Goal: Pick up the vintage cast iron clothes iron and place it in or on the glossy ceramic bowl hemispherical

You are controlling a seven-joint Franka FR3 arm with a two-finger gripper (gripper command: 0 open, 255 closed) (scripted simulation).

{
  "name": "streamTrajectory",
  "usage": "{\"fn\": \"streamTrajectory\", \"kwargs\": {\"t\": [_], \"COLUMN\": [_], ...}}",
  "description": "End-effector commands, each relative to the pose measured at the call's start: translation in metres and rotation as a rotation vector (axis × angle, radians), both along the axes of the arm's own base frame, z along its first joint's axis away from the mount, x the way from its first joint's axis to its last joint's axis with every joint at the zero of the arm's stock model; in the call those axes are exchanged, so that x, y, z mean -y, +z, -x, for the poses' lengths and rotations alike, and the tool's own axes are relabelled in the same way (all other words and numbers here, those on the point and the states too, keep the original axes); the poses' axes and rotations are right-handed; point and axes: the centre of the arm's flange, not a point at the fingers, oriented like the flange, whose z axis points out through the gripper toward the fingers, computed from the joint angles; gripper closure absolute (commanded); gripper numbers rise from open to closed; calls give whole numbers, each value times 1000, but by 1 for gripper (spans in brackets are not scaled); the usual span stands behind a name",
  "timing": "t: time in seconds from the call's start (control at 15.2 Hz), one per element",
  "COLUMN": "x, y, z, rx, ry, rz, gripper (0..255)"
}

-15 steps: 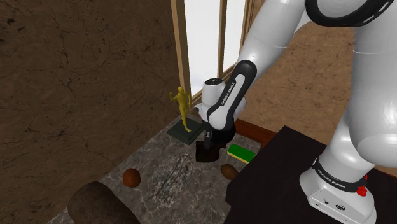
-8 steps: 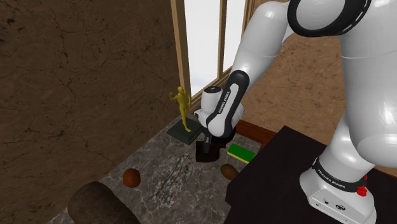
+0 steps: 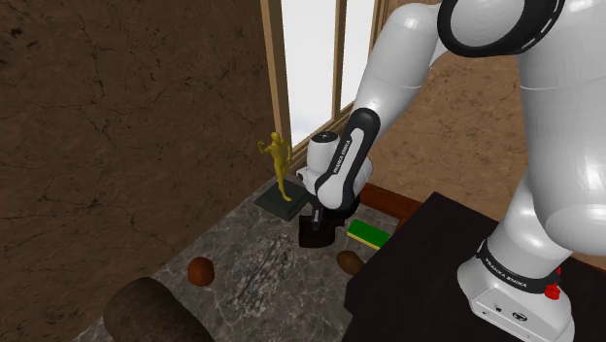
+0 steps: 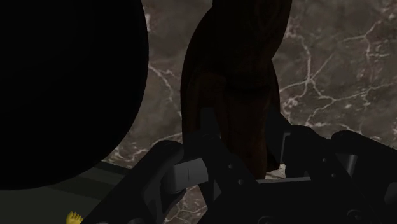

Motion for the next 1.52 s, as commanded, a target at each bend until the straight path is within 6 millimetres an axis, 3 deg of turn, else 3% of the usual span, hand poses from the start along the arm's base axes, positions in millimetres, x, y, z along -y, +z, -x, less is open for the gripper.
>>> {"fn": "streamTrajectory", "kwargs": {"t": [0.0,0.46,1.45], "x": [0,0,0], "y": [0,0,79], "z": [0,0,0], "rx": [0,0,0], "ry": [0,0,0], "rz": [0,0,0], "gripper": [255,255,255]}}
